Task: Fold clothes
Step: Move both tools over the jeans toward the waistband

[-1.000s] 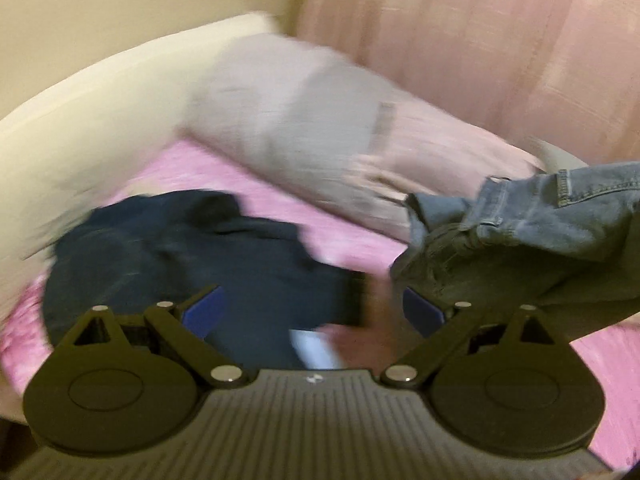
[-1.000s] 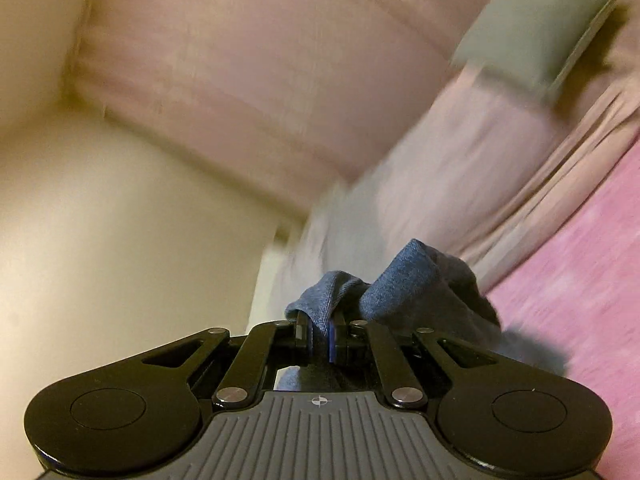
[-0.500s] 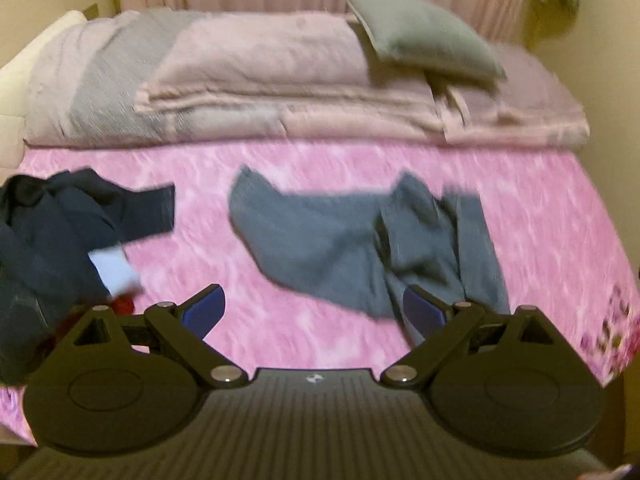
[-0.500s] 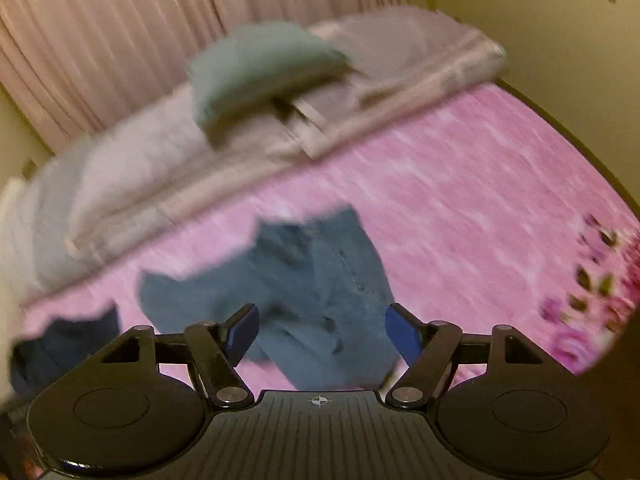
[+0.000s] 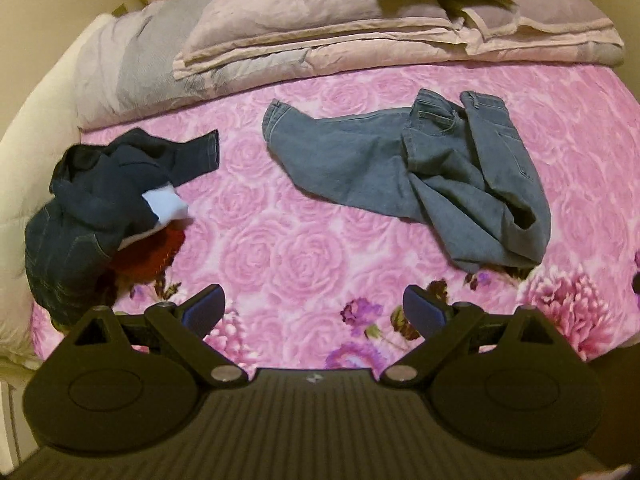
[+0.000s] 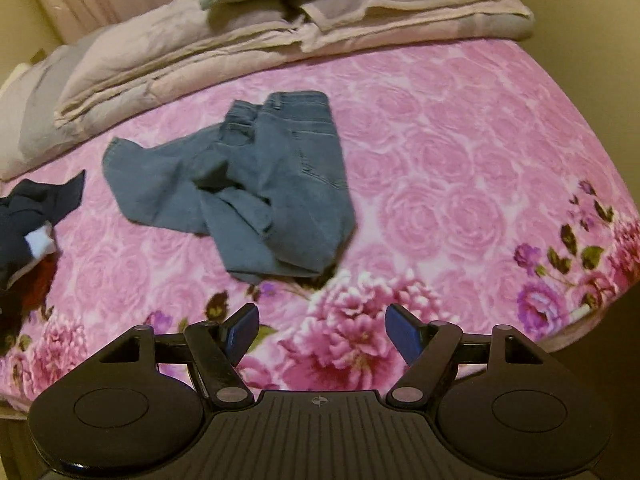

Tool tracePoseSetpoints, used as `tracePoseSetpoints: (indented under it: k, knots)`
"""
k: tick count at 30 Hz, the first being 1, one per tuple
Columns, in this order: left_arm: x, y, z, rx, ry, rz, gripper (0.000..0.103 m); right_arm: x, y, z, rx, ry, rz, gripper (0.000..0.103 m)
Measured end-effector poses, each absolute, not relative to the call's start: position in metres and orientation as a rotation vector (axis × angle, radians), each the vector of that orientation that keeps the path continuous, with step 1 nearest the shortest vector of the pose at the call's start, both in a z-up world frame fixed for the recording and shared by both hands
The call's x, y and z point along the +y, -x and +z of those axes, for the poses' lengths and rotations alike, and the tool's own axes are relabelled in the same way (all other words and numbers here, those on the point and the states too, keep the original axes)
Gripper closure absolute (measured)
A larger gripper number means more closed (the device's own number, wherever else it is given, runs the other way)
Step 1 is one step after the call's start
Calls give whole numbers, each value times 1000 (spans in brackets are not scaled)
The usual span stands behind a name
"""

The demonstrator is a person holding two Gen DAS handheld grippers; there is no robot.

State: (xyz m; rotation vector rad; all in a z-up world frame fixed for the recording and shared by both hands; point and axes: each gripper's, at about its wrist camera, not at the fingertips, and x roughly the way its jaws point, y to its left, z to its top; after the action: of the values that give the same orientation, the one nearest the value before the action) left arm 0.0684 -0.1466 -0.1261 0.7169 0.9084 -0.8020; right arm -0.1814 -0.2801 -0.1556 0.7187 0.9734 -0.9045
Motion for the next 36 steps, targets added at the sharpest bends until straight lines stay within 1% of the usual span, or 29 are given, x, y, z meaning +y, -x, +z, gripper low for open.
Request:
tracePoseSetpoints:
  k: [7,15,25,36]
  knots:
    - [-150,-66,-108,826,-715,-872,9,-270,168,-143,940,-719,-929,30]
    - [-135,-104,-103,803,-713,-909,9,-242,128,-147,941,-719,-964,30]
    - [-121,-150,-121,826,-738,-971,9,-213,92,-168,960,-779,-1033,30]
    - [-141,-164,-137,867,-721,-991,9,-228,87,-169,996,-744,-1077,30]
